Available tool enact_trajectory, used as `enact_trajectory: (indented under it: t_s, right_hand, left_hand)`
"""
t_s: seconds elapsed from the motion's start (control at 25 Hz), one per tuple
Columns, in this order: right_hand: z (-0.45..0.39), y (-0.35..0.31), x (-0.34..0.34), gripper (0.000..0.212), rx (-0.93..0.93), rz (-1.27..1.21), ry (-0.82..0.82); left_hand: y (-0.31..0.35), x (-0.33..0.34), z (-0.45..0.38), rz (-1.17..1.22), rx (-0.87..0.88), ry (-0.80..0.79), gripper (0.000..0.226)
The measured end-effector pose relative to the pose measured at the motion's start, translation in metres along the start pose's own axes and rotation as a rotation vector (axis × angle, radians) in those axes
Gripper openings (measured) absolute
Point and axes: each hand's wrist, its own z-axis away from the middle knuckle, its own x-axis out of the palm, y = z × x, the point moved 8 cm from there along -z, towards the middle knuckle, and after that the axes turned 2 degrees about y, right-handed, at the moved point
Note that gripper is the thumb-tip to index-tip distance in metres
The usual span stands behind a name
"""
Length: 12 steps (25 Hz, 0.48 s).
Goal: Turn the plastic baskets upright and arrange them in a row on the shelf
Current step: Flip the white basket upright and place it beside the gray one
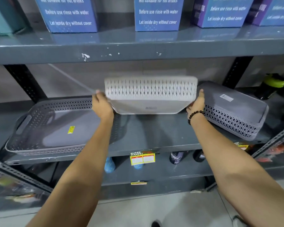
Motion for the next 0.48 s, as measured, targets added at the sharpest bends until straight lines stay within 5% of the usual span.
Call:
enact_trajectory:
  t_s: [0.16, 0.32, 0.48]
  right_hand:
    - [0.005, 0.021, -0.016, 0.036, 0.117, 0.040, -0.165]
    - [-0.013, 0.028, -0.042, 0.023, 0.113, 0.303, -0.058]
    - [-0.009, 0.023, -0.052, 0.039, 0.013, 0.700, 0.007]
  left_hand:
    - [-0.028, -0.021, 0.013, -0.254, -0.163, -0.067, 0.044]
    - [-0.033, -0.026, 0.017, -0.545, -0.152, -0.178, 0.030]
    - [-0.030, -0.030, 0.033, -0.791, 0.000, -0.218, 0.042]
